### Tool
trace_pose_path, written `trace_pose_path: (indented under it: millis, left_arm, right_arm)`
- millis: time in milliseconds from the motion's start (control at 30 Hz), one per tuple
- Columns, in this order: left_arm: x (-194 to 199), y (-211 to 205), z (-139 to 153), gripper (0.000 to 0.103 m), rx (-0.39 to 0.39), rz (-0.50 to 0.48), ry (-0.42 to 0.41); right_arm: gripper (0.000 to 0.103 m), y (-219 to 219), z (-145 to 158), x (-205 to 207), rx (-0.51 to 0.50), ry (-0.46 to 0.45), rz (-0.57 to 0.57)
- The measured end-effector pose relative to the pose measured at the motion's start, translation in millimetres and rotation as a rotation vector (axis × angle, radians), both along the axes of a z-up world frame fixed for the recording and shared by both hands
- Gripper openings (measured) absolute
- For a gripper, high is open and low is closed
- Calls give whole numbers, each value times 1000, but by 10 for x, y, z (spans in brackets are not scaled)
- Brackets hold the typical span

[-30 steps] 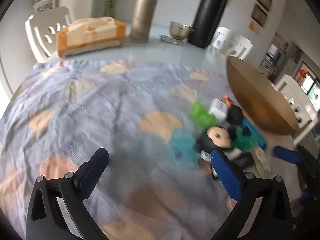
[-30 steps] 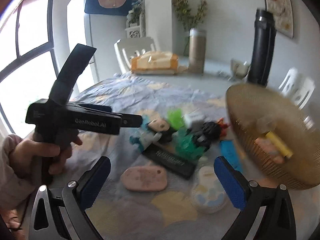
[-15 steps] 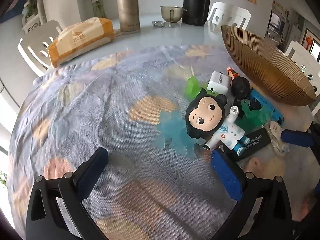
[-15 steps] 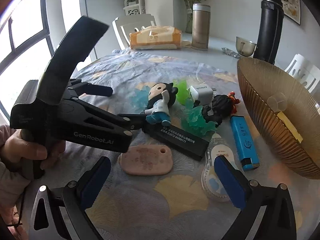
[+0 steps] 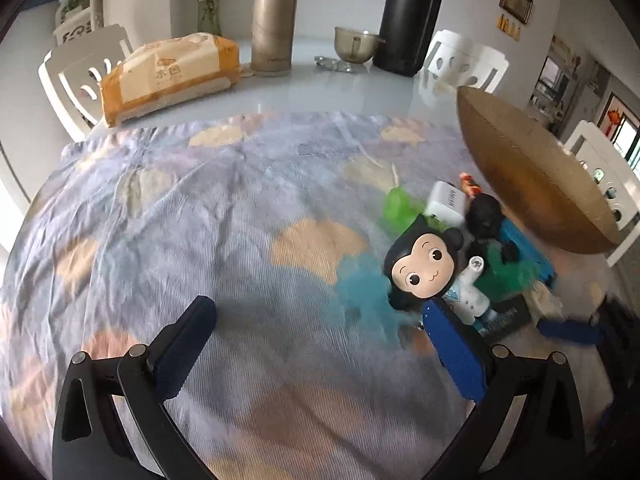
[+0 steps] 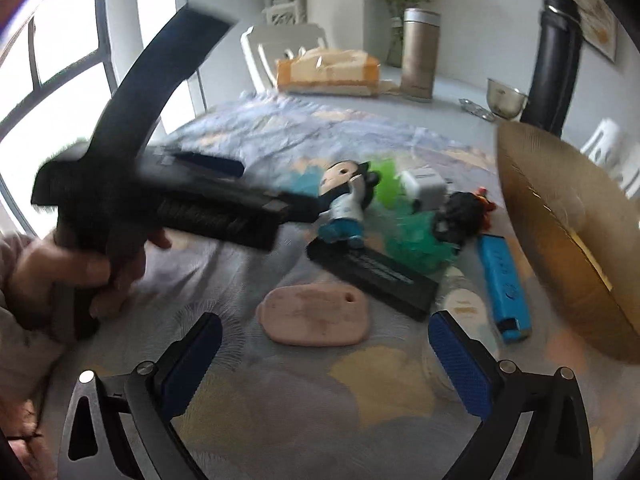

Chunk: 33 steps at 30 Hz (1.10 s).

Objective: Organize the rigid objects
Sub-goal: 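Grasp the pink eraser with the right tool while the left tool grasps the teal translucent toy, then carry the pink eraser and teal toy into the amber bowl and open both tools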

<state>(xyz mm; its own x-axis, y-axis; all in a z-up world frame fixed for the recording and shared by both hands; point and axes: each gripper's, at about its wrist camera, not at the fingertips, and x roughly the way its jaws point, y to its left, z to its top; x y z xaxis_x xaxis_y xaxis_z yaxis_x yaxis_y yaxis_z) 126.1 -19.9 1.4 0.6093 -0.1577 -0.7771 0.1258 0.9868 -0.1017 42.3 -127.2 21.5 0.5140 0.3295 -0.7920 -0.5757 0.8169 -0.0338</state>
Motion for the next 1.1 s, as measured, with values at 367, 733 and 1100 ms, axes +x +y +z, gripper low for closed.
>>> trace_pose_path:
  millis: [367,733,1100]
  left_arm:
    - [-25,-140,35,45,60,-44,-26]
    - [-143,40,187,45,-20,5,-120]
    - [-126,63,175,46,-29,14,-114]
  right_arm:
    - [59,-112,6,87,139,58,-30]
    - [59,-179,138,-44,222,-14,-10]
    - [59,-288,190,-19,287,-22,-41]
